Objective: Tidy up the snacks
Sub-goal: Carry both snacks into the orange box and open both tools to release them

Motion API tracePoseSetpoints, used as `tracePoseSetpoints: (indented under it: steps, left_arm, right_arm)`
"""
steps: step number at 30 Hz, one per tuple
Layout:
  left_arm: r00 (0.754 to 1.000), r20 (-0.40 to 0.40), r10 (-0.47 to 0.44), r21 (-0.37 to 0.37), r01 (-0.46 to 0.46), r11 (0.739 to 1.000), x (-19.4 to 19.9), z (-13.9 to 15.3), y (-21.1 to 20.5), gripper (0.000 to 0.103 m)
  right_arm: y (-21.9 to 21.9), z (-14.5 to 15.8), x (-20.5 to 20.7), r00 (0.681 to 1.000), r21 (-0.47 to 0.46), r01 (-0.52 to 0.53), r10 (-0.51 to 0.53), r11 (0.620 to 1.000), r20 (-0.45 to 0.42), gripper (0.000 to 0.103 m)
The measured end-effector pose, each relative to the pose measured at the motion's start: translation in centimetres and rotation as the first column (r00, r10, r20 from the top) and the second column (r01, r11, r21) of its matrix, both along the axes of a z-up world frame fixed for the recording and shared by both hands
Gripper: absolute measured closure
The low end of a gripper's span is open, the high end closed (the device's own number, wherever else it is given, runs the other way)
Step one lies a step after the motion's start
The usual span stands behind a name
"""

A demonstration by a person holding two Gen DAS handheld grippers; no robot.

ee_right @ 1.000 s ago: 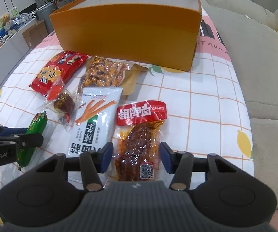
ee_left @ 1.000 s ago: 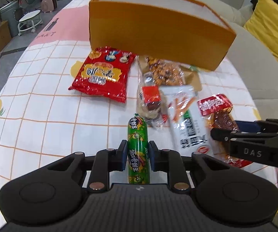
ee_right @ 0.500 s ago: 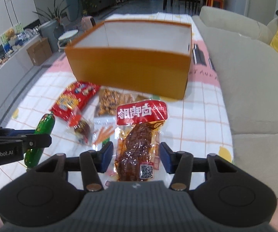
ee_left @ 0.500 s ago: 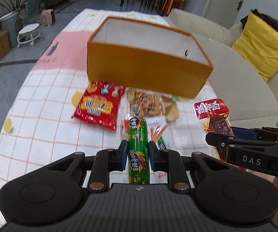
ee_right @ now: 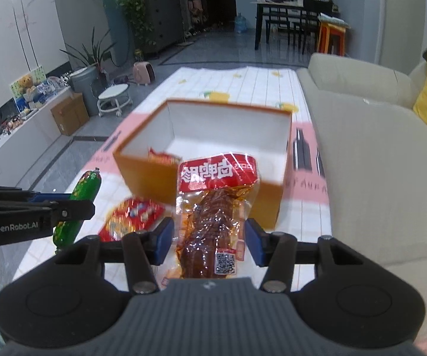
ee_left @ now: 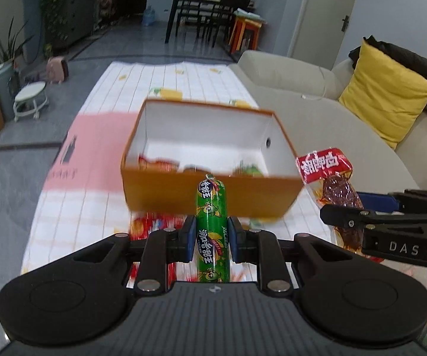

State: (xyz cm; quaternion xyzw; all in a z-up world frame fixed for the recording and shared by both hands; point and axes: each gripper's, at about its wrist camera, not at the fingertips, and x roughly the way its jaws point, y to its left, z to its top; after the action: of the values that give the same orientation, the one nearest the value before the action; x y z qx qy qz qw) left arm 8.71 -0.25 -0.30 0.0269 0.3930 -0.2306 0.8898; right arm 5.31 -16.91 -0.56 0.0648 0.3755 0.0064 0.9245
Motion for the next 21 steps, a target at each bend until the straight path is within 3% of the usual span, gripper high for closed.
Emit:
tracePoseSetpoints:
  steps: [5, 10, 15, 21]
  left_arm:
    - [1.000, -0.004, -0.028, -0.044, 0.028, 0.999, 4.0, 1.5, -0.8, 0.079]
    - [0.999, -0.009, -0.052, -0.038, 0.052, 0.998, 8.4, 1.8, -2.0, 0.079]
    - [0.997, -0.026, -0.076, -0.012, 0.076, 0.997, 12.9, 0.7, -3.2, 0.079]
    - [0.993, -0.082, -0.082, 0.055, 0.087, 0.995, 18.5, -2.9, -4.9, 0.079]
  right_arm:
    - [-0.6, 2.5, 4.2, 0.999, -0.011, -0.036, 0.036, 0.999, 0.041, 0.053]
    - [-1.0, 3.2, 9.6, 0.996, -0.015, -0.068, 0.069, 0.998, 0.051, 0.053]
    - [-2.0, 1.6, 15.3, 0.997, 0.024, -0.075, 0.075, 0.997, 0.013, 0.053]
    - [-3.1, -2.2, 21.3, 0.994, 0.061, -0.074, 0.079, 0.995, -0.072, 0.053]
